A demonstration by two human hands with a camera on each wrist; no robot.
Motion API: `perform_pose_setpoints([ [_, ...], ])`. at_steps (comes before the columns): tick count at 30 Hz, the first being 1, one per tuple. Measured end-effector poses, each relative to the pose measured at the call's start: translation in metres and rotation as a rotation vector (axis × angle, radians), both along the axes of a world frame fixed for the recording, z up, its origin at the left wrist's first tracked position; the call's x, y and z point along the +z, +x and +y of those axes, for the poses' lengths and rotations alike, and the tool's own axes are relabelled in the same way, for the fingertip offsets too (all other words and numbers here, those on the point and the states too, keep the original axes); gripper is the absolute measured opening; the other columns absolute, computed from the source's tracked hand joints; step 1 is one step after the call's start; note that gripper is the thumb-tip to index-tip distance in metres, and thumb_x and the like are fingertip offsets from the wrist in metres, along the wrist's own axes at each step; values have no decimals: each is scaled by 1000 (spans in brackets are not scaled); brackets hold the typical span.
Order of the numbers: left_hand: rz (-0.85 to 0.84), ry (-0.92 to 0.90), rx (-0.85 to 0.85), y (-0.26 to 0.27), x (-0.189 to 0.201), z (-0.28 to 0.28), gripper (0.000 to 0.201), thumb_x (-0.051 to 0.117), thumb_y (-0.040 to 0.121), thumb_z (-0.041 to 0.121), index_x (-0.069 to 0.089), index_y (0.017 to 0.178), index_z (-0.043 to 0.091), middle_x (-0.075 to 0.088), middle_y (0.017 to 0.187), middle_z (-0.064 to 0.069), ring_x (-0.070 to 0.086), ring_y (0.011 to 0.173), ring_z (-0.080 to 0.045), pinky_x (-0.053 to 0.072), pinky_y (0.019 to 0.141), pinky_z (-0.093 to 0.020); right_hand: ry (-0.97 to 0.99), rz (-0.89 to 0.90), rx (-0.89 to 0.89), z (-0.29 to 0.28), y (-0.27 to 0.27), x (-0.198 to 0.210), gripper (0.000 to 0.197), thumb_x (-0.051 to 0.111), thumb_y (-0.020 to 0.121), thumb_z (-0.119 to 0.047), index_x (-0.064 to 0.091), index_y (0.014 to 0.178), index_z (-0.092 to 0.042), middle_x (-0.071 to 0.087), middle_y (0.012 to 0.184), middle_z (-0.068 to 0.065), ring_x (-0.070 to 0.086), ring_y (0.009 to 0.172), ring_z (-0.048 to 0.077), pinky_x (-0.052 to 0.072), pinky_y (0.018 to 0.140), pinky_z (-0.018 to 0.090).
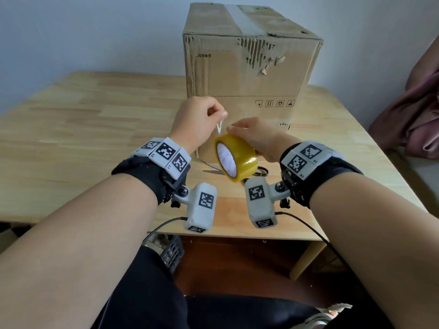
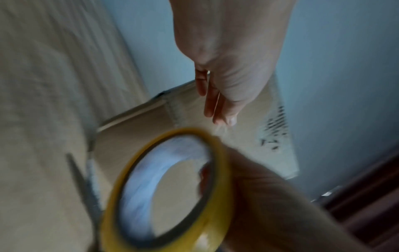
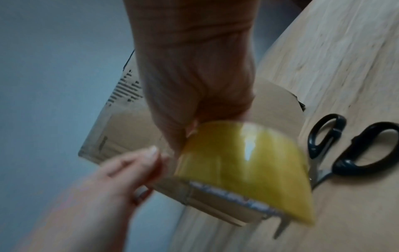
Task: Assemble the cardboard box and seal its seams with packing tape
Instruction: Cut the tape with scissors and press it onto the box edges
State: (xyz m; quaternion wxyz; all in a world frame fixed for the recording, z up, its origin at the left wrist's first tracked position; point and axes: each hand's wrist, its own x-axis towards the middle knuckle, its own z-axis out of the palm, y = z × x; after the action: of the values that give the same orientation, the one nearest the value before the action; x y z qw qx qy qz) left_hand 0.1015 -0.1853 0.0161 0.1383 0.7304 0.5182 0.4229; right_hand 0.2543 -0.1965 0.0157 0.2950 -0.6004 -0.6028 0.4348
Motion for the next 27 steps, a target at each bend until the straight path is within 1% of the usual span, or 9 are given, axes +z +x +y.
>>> perform_pose_setpoints([
  [2,-17,3,-3,1,1,-1,10,65,85,17,71,81,10,68,80,3,61,77,-13,49,75,-26,81,-95,-24,-2,0,-3,29,55,95,-35,63,114,-16,60,97,3,55,89,19,46,78,30],
  [5,-36,-4,-4,3,1,-3,11,65,86,18,72,83,10,67,80,5,60,77,-10,47,74,-23,124,-143,-50,-5,3,-7,28,52,96,-38,68,99,-15,53,70,-3,46,64,12,35,55,24],
  [8,-79,-2,-4,7,5,-5,12,65,87,19,72,83,10,69,82,2,60,77,-10,46,74,-21,144,-190,-76,-7,7,-2,36,52,95,-44,71,95,-13,48,59,-5,41,53,9,31,50,23],
  [10,-120,-22,9,10,12,-7,12,64,87,19,71,83,11,68,80,2,61,76,-12,47,74,-22,171,-182,-104,-11,10,9,37,53,93,-47,72,91,-15,51,61,-4,43,53,9,33,51,23],
  [12,-219,-75,14,9,23,-6,11,61,89,18,66,79,15,69,77,2,63,71,-12,48,69,-22,195,-93,-109,-13,14,25,29,55,93,-40,73,89,-18,58,72,-2,50,61,10,39,56,24],
  [16,-315,-106,23,3,64,-9,9,60,91,17,63,83,15,68,78,3,61,64,-5,43,58,-13,193,123,-133,-23,18,64,19,61,88,-30,73,90,-16,61,75,2,53,66,16,45,61,27],
  [22,-268,10,41,2,113,-18,13,66,86,16,66,73,17,68,71,-1,65,68,-15,54,74,-30,340,-132,-6,-22,16,115,24,55,94,-30,67,112,-19,57,102,0,52,91,18,39,75,26],
  [24,-352,65,70,-2,130,-20,12,66,85,14,66,73,16,68,70,0,66,66,-15,56,75,-31,366,-242,22,-18,14,130,27,55,94,-34,66,113,-18,56,99,-2,52,88,16,39,74,25],
  [27,-404,118,79,-13,155,-24,7,66,86,15,68,81,11,70,77,-3,65,65,-10,53,68,-21,409,-385,33,-14,14,143,33,56,91,-48,63,97,-16,54,78,-6,50,72,10,35,57,22],
])
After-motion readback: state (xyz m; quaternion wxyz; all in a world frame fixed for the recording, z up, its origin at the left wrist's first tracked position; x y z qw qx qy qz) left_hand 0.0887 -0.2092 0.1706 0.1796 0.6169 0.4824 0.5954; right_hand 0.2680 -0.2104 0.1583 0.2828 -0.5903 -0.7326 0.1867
